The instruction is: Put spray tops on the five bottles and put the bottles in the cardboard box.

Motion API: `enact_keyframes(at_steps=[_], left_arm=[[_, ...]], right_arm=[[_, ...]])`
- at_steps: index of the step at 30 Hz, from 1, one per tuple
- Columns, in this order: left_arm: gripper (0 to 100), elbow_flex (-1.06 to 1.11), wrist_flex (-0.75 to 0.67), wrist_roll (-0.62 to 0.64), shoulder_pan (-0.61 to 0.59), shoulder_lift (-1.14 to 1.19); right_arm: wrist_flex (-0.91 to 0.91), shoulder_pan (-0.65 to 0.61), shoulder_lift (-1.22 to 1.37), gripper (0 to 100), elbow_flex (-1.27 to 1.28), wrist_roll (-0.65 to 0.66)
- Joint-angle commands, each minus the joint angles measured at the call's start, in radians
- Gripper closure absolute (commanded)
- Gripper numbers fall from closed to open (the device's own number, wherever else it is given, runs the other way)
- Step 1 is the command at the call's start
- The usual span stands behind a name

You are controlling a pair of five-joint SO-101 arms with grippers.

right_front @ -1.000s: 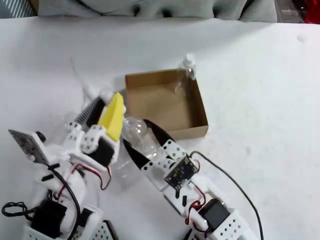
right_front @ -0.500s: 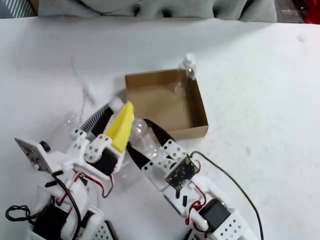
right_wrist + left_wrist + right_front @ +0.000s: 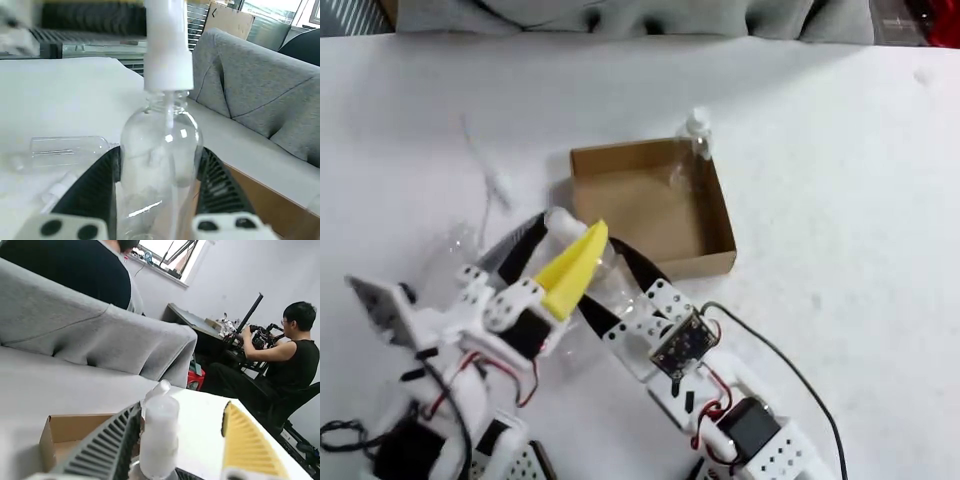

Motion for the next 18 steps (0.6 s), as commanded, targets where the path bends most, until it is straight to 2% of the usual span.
enact_keyframes(at_steps=[1, 6, 9, 12, 18], left_arm=[[75, -0.203, 0.129, -0.014, -0.033, -0.019], [76, -0.322, 0.269, -0.117, -0.096, -0.019], [76, -0.301, 0.273, -0.115, -0.17, -0.013], [76, -0.195, 0.189, -0.114, -0.217, -0.013], [76, 0.011, 0.069, -0.107, -0.225, -0.018]], right_arm=[[0.002, -0.001, -0.013, 98.3, 0.009, -0.009], [-0.004, 0.033, -0.013, 98.4, 0.006, -0.009], [0.001, 0.064, -0.013, 98.4, -0.015, -0.026], [0.002, 0.117, -0.013, 98.4, -0.043, -0.107], [-0.007, 0.176, -0.013, 98.4, -0.089, -0.132]])
